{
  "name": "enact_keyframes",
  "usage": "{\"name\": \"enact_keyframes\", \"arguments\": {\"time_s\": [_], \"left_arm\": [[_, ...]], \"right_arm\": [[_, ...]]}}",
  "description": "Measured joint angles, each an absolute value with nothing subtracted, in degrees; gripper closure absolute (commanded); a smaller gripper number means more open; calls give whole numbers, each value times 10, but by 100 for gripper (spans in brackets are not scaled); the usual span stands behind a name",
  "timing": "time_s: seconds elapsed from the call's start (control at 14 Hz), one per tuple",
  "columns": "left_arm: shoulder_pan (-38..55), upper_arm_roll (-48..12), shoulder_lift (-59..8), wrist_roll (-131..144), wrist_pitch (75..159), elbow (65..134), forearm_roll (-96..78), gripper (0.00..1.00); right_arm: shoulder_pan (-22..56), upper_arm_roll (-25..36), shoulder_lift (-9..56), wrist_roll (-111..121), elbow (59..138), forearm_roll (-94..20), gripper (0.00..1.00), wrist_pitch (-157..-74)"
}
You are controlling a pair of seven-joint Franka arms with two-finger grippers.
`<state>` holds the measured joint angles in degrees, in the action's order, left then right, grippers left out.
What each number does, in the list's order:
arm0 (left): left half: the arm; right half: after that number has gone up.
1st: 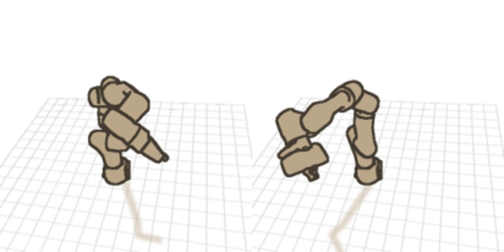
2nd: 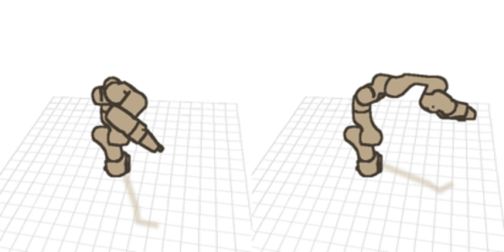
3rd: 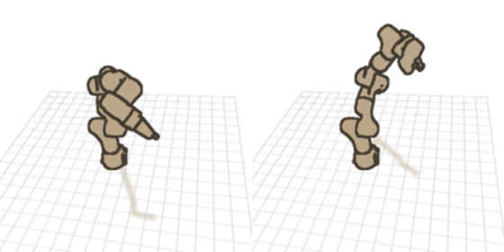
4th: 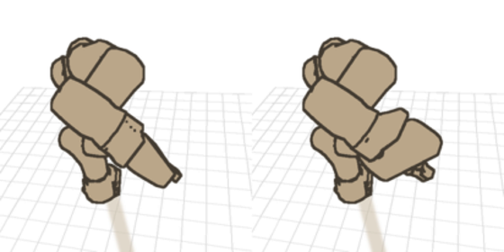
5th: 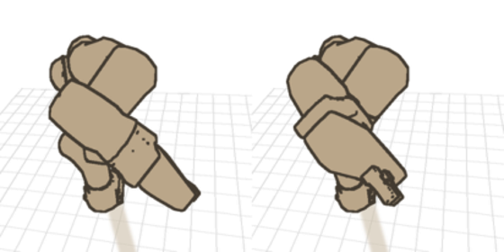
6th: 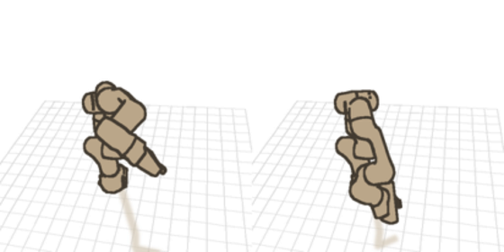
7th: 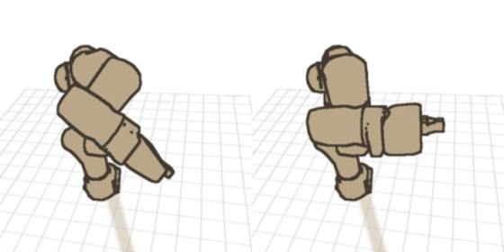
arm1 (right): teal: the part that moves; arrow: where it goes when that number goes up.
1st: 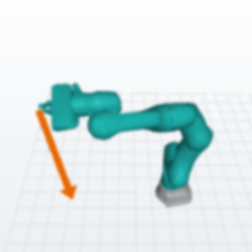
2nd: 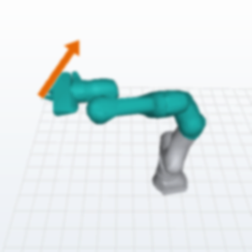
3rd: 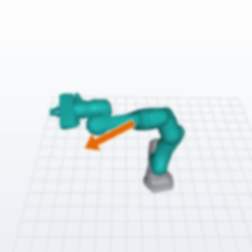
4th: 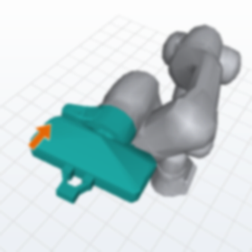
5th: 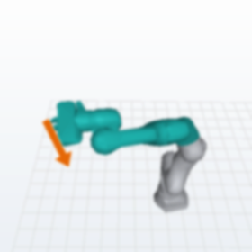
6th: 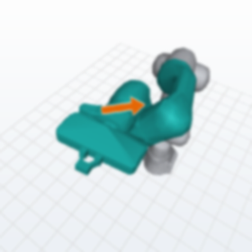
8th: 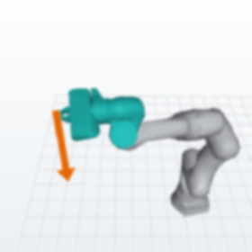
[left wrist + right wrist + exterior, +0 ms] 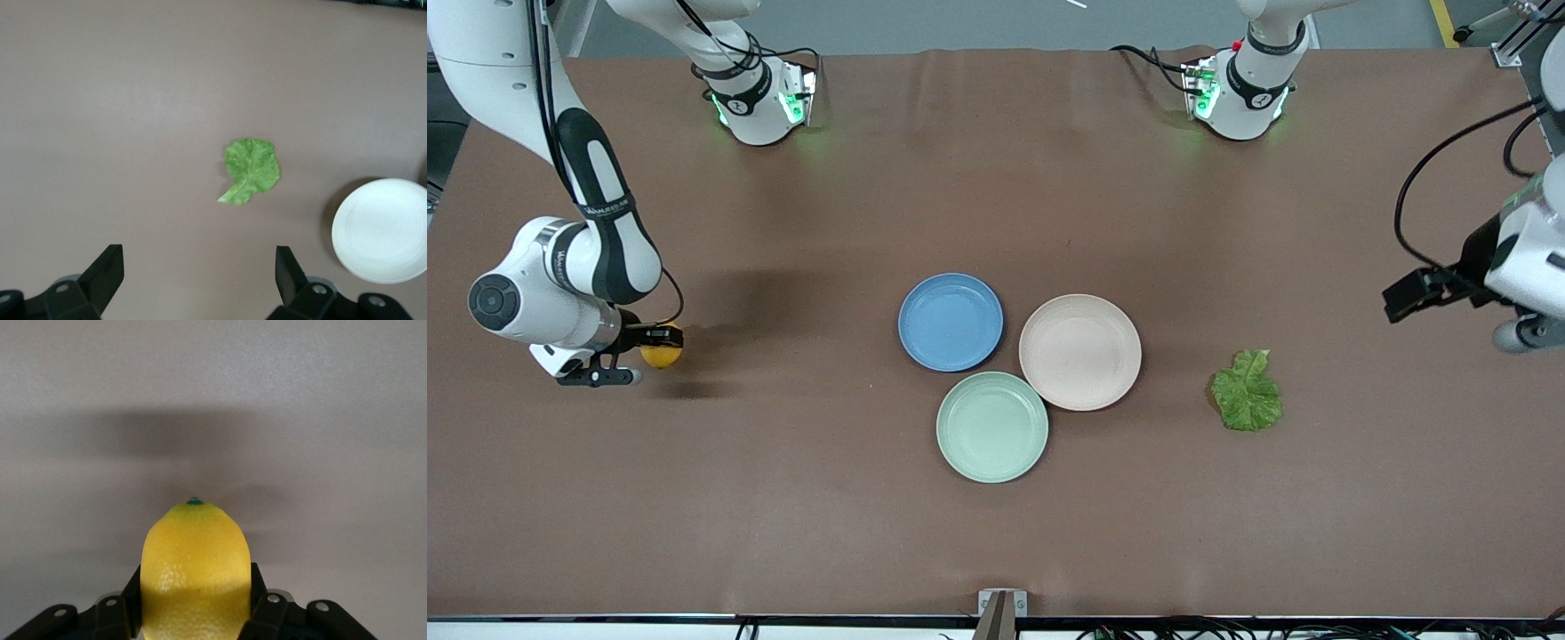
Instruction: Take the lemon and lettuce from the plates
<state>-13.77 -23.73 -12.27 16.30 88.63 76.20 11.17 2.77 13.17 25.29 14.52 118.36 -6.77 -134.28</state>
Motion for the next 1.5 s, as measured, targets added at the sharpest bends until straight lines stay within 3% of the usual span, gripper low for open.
{"name": "enact_keyframes", "arguments": {"time_s": [0.21, 0.29, 0.36, 0.43, 0.5, 0.86, 1.29, 1.5], "left_arm": [[-69, -127, -73, 102, 862, 789, 63, 0], [-44, -87, -53, 97, 862, 811, 41, 0], [-29, -61, -35, 94, 862, 831, 30, 0], [-25, -52, -22, 92, 862, 847, 25, 0], [-25, -50, -11, 91, 863, 860, 24, 0], [-18, -51, 1, 91, 867, 878, 24, 0], [-15, -53, 1, 91, 869, 886, 24, 0], [-15, -54, 3, 91, 869, 886, 24, 0]], "right_arm": [[31, 128, 266, 145, 1184, -77, 83, -1364], [31, 127, 271, 145, 1183, -77, 68, -1367], [31, 127, 274, 145, 1183, -77, 33, -1368], [32, 127, 274, 145, 1183, -77, 5, -1368], [32, 127, 274, 145, 1181, -77, 0, -1368], [32, 127, 247, 145, 1148, -77, 0, -1344], [33, 128, 163, 139, 1024, -77, 1, -1089], [33, 122, 130, 117, 981, -77, 1, -1008]]}}
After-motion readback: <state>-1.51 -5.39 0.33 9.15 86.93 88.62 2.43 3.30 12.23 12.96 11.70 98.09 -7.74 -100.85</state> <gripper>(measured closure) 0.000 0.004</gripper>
